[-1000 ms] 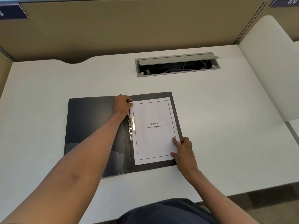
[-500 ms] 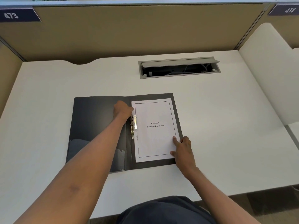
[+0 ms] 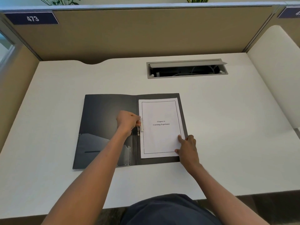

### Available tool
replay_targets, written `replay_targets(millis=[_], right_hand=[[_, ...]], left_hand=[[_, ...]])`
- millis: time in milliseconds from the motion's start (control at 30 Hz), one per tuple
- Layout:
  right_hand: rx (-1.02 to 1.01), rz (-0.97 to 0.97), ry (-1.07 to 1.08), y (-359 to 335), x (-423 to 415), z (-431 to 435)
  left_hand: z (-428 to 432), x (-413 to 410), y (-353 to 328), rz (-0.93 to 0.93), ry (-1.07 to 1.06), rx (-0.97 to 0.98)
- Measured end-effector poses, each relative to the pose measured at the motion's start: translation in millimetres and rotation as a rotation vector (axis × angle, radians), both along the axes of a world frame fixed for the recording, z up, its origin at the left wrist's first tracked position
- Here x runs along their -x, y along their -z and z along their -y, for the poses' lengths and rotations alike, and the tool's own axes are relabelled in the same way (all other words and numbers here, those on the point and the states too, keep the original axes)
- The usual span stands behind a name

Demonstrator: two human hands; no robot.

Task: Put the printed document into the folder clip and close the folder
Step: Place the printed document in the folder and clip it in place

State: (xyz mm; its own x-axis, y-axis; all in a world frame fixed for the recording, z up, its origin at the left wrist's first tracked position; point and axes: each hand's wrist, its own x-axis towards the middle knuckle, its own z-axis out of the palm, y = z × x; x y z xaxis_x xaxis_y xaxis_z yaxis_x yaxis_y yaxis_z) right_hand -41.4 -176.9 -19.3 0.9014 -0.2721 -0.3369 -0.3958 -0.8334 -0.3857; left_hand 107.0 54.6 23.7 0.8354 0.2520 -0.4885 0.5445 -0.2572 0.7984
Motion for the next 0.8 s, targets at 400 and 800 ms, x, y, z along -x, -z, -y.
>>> replay_targets(millis=[400, 800], right_hand=[[0.004, -0.017, 0.011, -1.3, -1.3, -0.2], [0.014, -0.011, -0.01, 0.1, -1.3, 1.2]], left_hand=[[-5.0, 47.8, 18.8, 0.06, -0.058, -0.012], [-4.8, 62.0, 33.4, 0.053, 0.013, -0.196]])
